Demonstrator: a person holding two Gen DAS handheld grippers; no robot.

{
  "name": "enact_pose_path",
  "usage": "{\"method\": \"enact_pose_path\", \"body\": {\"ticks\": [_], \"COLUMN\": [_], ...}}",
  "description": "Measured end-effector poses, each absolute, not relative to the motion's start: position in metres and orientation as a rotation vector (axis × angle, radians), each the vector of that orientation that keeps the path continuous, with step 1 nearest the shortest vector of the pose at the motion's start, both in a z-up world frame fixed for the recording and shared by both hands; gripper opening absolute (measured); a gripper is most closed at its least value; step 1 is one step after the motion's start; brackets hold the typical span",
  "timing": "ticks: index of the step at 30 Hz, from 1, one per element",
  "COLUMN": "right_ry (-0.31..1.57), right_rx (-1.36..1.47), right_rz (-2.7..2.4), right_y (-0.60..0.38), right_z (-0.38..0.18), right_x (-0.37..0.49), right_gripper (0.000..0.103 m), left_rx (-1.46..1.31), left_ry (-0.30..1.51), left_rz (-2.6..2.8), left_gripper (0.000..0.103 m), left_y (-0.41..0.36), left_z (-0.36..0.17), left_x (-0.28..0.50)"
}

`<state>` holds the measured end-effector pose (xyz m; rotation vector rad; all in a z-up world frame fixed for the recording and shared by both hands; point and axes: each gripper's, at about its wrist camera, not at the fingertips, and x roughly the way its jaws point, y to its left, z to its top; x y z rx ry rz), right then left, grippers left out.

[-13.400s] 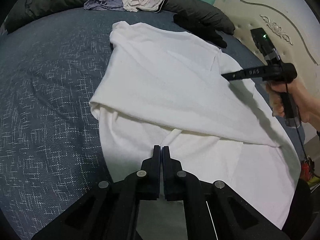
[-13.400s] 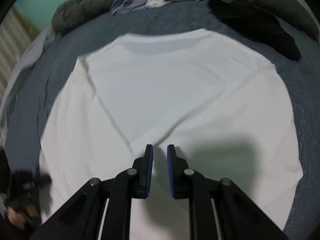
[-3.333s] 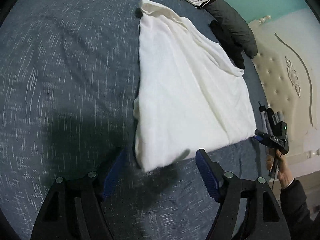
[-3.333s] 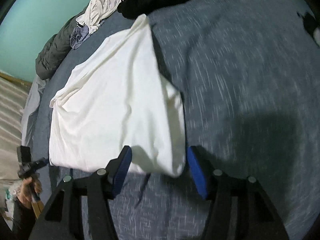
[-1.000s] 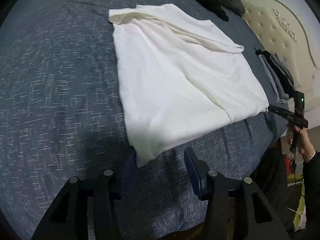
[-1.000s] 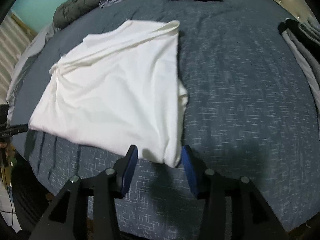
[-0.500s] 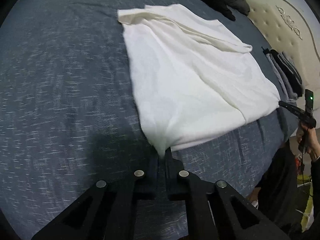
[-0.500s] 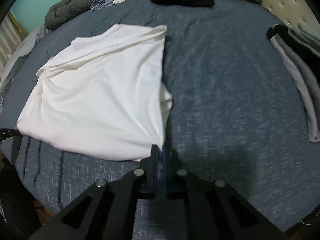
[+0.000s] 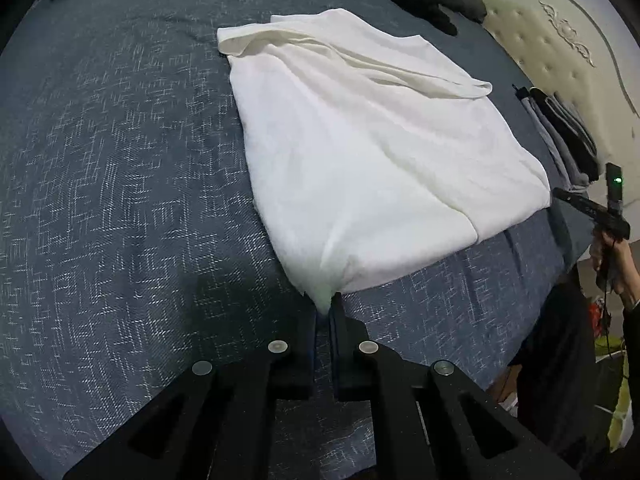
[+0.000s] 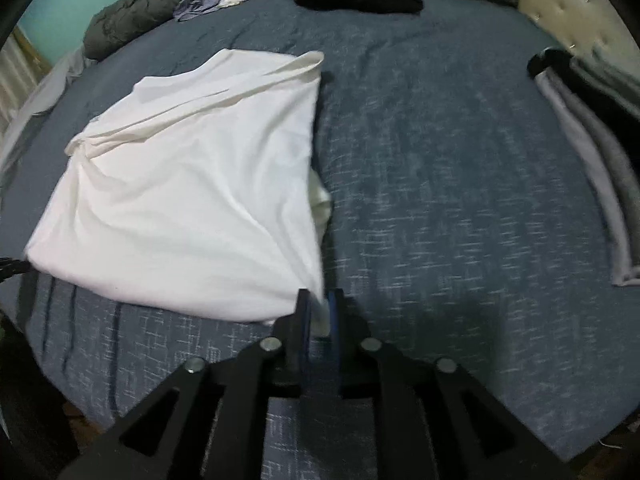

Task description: Fold clothes

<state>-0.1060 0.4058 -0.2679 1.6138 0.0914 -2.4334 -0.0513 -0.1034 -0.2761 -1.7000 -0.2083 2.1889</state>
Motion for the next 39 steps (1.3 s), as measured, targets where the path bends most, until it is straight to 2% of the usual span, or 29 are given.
{"method": "enact_pose_path", "body": {"ticks": [2,4,6,11,12,13,16,29,39], "right_ry": [0.062,0.075,0.117,0.216,0.206,0.192,0.129,0.120,0.112], "right_rx": [1.557,1.528,1.548,1.634,1.648,1.653,1.644,1.554,1.579], "right_rz": [-2.445,-2.393,-2.334,-2.294,-2.293,-2.295,-2.310,-2.397,-2.367], "right_y": [0.403,0.389,0.373,0.352,0.353,0.354,0.363,0.380,0.379], "right_z": [-0.257,-0.252,-0.256,-0.281,-0.285,-0.288,-0.290,-0.266,-0.274], "right_x": [-0.102,-0.099,-0.098,-0.103,-0.104,-0.103,-0.100,-0.097,-0.095], "right_gripper": [0.015,0.031,0.038,0.038,0.031,0.012,0.003,0.002,0.002], "left_rx": [-1.704,-1.707,-1.704,-1.702,-1.699,-1.698,-1.698,-1.721,-1.740], "left_ry": [-0.209,-0.207,-0.215,-0.209,-0.208,-0.209,-0.196,-0.171,-0.082], "left_rz": [2.188,2.191,2.196,2.206,2.209,2.210,2.216,2.283,2.283], "left_gripper": [0.006,0.006,0.006,0.006,0.006,0.006,0.006,0.005,0.004], "left_y": [-0.103,-0.103,-0.104,-0.105,-0.100,-0.100,-0.099,-0.114,-0.113], "left_z": [-0.276,-0.277,-0.276,-0.275,-0.275,-0.275,-0.274,-0.274,-0.278], "left_x": [-0.053,-0.053,-0.053,-0.051,-0.054,-0.054,-0.055,-0.057,-0.052]}}
